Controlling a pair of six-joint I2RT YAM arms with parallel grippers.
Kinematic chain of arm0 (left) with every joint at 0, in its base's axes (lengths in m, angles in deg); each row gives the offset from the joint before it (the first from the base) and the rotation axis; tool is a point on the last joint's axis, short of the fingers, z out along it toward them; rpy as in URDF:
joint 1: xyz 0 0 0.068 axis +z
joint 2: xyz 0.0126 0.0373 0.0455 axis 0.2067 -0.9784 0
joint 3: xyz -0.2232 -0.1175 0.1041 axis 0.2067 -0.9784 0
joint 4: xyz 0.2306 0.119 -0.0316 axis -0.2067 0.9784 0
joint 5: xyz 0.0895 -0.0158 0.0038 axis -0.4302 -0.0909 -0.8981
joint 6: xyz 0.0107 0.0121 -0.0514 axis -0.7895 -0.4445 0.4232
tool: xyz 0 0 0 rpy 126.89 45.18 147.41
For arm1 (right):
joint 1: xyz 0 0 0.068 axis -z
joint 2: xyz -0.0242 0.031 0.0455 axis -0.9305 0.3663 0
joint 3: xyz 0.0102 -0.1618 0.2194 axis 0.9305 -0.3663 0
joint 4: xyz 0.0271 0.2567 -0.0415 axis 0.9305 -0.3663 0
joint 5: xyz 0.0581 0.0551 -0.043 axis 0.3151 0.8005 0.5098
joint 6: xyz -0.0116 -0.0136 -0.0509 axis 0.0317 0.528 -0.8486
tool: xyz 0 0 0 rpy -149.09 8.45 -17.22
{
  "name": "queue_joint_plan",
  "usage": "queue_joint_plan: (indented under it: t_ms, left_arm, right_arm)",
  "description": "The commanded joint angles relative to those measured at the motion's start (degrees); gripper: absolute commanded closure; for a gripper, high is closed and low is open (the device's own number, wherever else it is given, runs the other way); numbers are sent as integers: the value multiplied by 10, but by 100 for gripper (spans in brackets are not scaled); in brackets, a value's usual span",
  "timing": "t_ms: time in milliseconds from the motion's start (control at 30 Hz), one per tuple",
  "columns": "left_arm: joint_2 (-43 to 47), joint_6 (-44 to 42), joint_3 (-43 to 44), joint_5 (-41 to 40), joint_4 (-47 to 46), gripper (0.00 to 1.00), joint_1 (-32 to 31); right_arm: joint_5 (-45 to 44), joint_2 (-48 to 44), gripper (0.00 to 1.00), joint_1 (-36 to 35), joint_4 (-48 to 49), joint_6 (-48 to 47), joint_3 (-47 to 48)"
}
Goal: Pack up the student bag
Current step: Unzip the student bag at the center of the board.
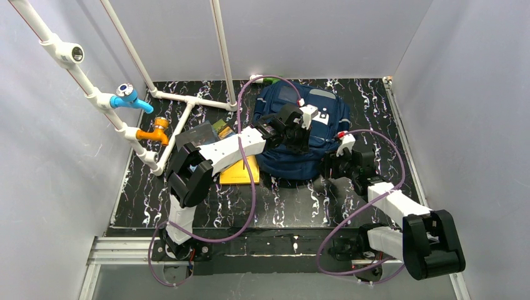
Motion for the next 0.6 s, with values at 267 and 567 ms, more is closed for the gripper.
queue_joint_plan:
  t_ms: [267, 567]
  left_arm:
    - [48, 2, 18, -8, -3, 100, 16]
    - [44, 1, 25, -7, -2, 100, 16]
  right_arm:
    - [93, 53, 47, 2, 71, -60, 45]
    - [100, 46, 73, 2, 55, -56, 39]
